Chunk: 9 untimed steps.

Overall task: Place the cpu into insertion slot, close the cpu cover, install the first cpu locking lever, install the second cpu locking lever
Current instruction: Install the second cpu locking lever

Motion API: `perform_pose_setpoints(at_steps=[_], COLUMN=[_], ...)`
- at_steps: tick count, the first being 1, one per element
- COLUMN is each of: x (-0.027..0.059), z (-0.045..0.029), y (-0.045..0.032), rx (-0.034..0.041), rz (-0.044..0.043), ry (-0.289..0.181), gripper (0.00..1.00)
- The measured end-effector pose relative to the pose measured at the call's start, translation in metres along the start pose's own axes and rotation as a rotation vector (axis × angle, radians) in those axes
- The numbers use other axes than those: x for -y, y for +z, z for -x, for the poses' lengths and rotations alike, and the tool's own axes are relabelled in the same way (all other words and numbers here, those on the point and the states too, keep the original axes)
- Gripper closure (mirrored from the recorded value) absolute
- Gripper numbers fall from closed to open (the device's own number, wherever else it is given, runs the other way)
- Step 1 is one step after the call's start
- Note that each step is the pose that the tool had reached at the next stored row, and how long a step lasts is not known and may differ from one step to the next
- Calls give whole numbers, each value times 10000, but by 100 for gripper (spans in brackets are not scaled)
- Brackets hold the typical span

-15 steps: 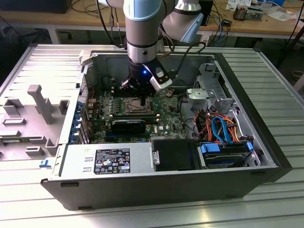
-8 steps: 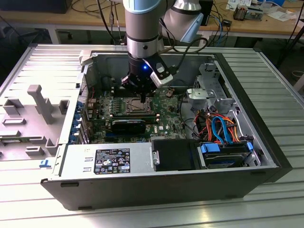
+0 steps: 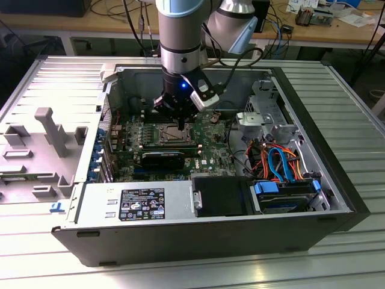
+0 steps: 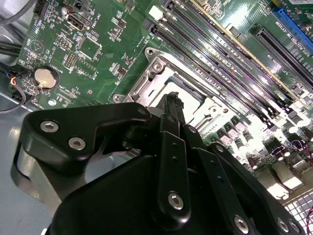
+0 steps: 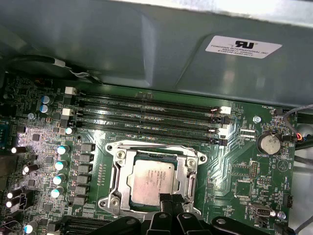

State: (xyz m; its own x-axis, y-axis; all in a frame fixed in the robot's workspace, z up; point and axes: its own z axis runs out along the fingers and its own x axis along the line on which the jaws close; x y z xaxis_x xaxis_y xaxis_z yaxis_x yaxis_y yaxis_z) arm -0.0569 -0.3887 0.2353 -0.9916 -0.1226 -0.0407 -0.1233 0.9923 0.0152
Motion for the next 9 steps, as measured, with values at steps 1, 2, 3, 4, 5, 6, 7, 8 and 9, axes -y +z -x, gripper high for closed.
perform_pose_setpoints(at_steps=[1, 2, 3, 4, 5, 6, 7, 8, 9], x=[1, 4, 9, 18, 27, 48, 59, 69, 84], z=[0, -1, -1, -2, -3, -5, -6, -7, -8], y=[0, -1, -1, 0, 1, 2, 3, 4, 6], rx=[-1, -1, -1, -1, 0, 0, 0, 0, 0], rz=[0, -1, 0, 0, -1, -6, -9, -12, -13], ry=[0, -1, -1, 7, 18, 55, 76, 98, 118], gripper=[89, 89, 89, 89, 89, 89, 89, 89, 89])
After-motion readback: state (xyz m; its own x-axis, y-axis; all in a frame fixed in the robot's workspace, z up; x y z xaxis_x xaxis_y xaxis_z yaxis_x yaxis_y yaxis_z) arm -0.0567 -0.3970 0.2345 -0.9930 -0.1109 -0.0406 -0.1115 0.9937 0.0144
